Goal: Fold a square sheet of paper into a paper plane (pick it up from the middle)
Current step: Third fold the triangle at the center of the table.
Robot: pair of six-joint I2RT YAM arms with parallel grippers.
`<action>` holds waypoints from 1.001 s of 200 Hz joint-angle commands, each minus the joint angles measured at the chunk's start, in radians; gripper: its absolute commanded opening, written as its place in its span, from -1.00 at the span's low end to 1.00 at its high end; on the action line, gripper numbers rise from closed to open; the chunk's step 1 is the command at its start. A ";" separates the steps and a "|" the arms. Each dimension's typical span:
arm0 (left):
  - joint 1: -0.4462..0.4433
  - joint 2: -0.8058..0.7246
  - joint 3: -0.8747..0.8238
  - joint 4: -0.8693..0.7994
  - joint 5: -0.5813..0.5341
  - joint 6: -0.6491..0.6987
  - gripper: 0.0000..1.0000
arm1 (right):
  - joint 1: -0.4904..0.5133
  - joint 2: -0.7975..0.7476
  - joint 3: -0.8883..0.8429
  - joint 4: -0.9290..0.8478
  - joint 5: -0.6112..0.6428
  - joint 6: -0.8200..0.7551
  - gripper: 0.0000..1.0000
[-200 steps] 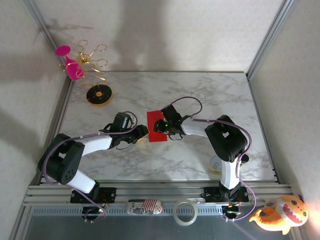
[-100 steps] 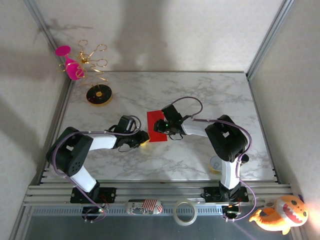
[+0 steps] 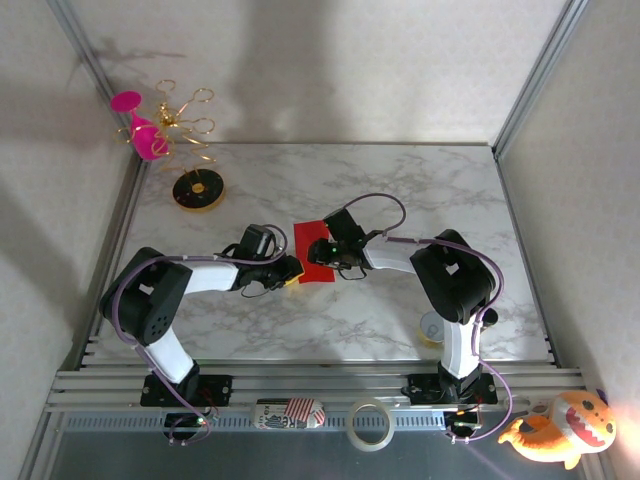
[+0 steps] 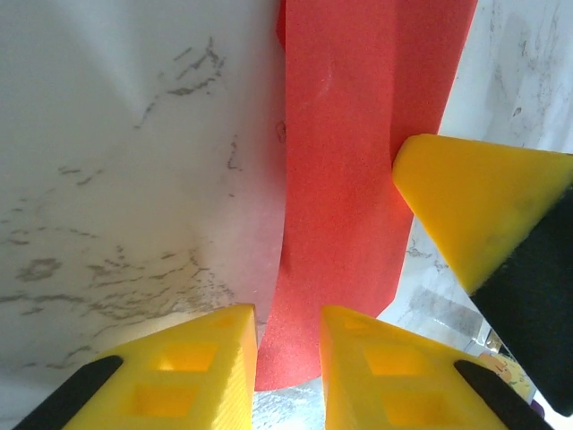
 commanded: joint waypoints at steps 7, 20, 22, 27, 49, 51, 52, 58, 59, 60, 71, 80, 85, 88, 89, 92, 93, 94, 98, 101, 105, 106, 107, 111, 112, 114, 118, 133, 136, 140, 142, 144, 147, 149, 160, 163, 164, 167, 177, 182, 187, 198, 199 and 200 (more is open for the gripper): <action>-0.007 -0.004 0.027 0.010 0.024 0.007 -0.51 | -0.005 0.069 -0.039 -0.107 0.010 0.001 -0.17; -0.005 -0.002 0.027 0.017 0.029 0.004 -0.53 | -0.005 0.069 -0.039 -0.107 0.007 0.002 -0.17; -0.005 -0.003 0.027 0.019 0.030 0.003 -0.53 | -0.005 0.069 -0.039 -0.107 0.007 0.001 -0.18; -0.004 -0.004 0.027 0.021 0.032 0.001 -0.53 | -0.005 0.067 -0.038 -0.107 0.007 0.001 -0.18; 0.001 -0.005 0.022 0.044 0.036 -0.010 -0.54 | -0.005 0.065 -0.045 -0.103 0.006 0.001 -0.19; 0.002 -0.003 0.022 0.048 0.037 -0.012 -0.53 | -0.005 0.064 -0.045 -0.102 0.006 0.001 -0.18; 0.002 -0.003 0.022 0.050 0.037 -0.013 -0.53 | -0.006 0.064 -0.046 -0.102 0.007 0.001 -0.18; 0.004 -0.001 0.022 0.064 0.041 -0.018 -0.54 | -0.005 0.064 -0.046 -0.100 0.006 0.001 -0.19; 0.004 -0.001 0.022 0.066 0.042 -0.019 -0.54 | -0.005 0.064 -0.046 -0.101 0.006 0.001 -0.19; 0.005 -0.001 0.022 0.067 0.042 -0.021 -0.54 | -0.005 0.064 -0.047 -0.100 0.007 0.001 -0.19; 0.008 0.005 0.026 0.097 0.049 -0.033 -0.54 | -0.005 0.067 -0.047 -0.098 0.006 0.001 -0.19; 0.008 0.011 0.029 0.120 0.050 -0.043 -0.54 | -0.005 0.067 -0.048 -0.098 0.005 0.000 -0.19; 0.008 0.015 0.032 0.127 0.052 -0.045 -0.55 | -0.005 0.068 -0.048 -0.095 0.006 0.001 -0.19; 0.010 0.018 0.034 0.130 0.053 -0.046 -0.54 | -0.005 0.068 -0.049 -0.095 0.005 0.001 -0.19; 0.010 0.020 0.035 0.131 0.052 -0.046 -0.54 | -0.005 0.068 -0.049 -0.094 0.005 0.001 -0.19; 0.011 0.025 0.038 0.131 0.052 -0.045 -0.54 | -0.005 0.067 -0.051 -0.093 0.004 0.001 -0.19; 0.011 0.025 0.039 0.131 0.053 -0.046 -0.54 | -0.005 0.067 -0.052 -0.093 0.003 0.001 -0.19; 0.011 0.027 0.040 0.132 0.052 -0.045 -0.54 | -0.005 0.067 -0.051 -0.093 0.002 0.001 -0.19; 0.013 0.033 0.043 0.133 0.053 -0.044 -0.54 | -0.005 0.068 -0.051 -0.093 0.002 0.001 -0.19; 0.013 0.037 0.045 0.134 0.052 -0.044 -0.54 | -0.005 0.068 -0.051 -0.093 0.002 0.001 -0.19; 0.014 0.041 0.046 0.136 0.052 -0.046 -0.54 | -0.005 0.067 -0.051 -0.093 0.003 0.001 -0.20; 0.015 0.043 0.046 0.136 0.052 -0.045 -0.54 | -0.005 0.067 -0.051 -0.093 0.003 0.001 -0.20; 0.015 0.044 0.046 0.136 0.052 -0.046 -0.54 | -0.005 0.066 -0.052 -0.092 0.002 0.001 -0.20; 0.017 0.048 0.048 0.139 0.052 -0.046 -0.54 | -0.005 0.066 -0.052 -0.092 0.002 0.001 -0.19; 0.017 0.049 0.048 0.139 0.052 -0.046 -0.53 | -0.005 0.066 -0.052 -0.092 0.002 0.001 -0.19; 0.018 0.050 0.049 0.139 0.052 -0.046 -0.53 | -0.005 0.065 -0.053 -0.092 0.003 0.001 -0.19; 0.020 0.054 0.051 0.139 0.052 -0.045 -0.53 | -0.006 0.065 -0.054 -0.092 0.002 0.001 -0.19; 0.029 0.064 0.055 0.139 0.049 -0.046 -0.50 | -0.005 0.063 -0.059 -0.089 0.003 -0.001 -0.20; 0.032 0.066 0.055 0.138 0.047 -0.046 -0.50 | -0.005 0.062 -0.060 -0.089 0.002 -0.001 -0.20; 0.034 0.066 0.056 0.139 0.046 -0.047 -0.49 | -0.005 0.061 -0.061 -0.088 0.003 -0.001 -0.20; 0.034 0.067 0.056 0.139 0.046 -0.047 -0.48 | -0.005 0.061 -0.062 -0.088 0.003 -0.001 -0.20; 0.036 0.067 0.055 0.139 0.046 -0.049 -0.48 | -0.005 0.061 -0.062 -0.088 0.002 -0.001 -0.20; 0.037 0.067 0.054 0.139 0.045 -0.048 -0.48 | -0.005 0.061 -0.064 -0.087 0.002 -0.001 -0.20; 0.038 0.068 0.054 0.139 0.044 -0.050 -0.47 | -0.005 0.060 -0.064 -0.086 0.002 -0.001 -0.20; 0.043 0.068 0.056 0.139 0.042 -0.051 -0.45 | -0.005 0.058 -0.065 -0.084 0.001 0.000 -0.20; 0.045 0.068 0.056 0.139 0.041 -0.051 -0.45 | -0.005 0.058 -0.066 -0.084 0.000 0.000 -0.20; 0.045 0.068 0.056 0.152 0.042 -0.051 -0.45 | -0.005 0.058 -0.066 -0.084 0.000 -0.001 -0.20; 0.046 0.070 0.056 0.164 0.041 -0.051 -0.45 | -0.005 0.058 -0.065 -0.084 0.000 -0.001 -0.20; 0.051 0.072 0.059 0.168 0.041 -0.051 -0.45 | -0.005 0.058 -0.065 -0.082 0.000 0.000 -0.21; 0.051 0.076 0.063 0.167 0.041 -0.049 -0.45 | -0.006 0.058 -0.065 -0.081 -0.001 -0.001 -0.21; 0.053 0.080 0.066 0.167 0.040 -0.049 -0.46 | -0.006 0.058 -0.065 -0.080 -0.002 -0.001 -0.21; 0.056 0.090 0.074 0.166 0.041 -0.050 -0.48 | -0.005 0.058 -0.067 -0.079 -0.003 -0.001 -0.21; 0.055 0.090 0.074 0.166 0.041 -0.050 -0.48 | -0.005 0.058 -0.067 -0.079 -0.004 -0.002 -0.21; 0.055 0.090 0.075 0.167 0.041 -0.050 -0.48 | -0.005 0.058 -0.067 -0.079 -0.004 -0.002 -0.21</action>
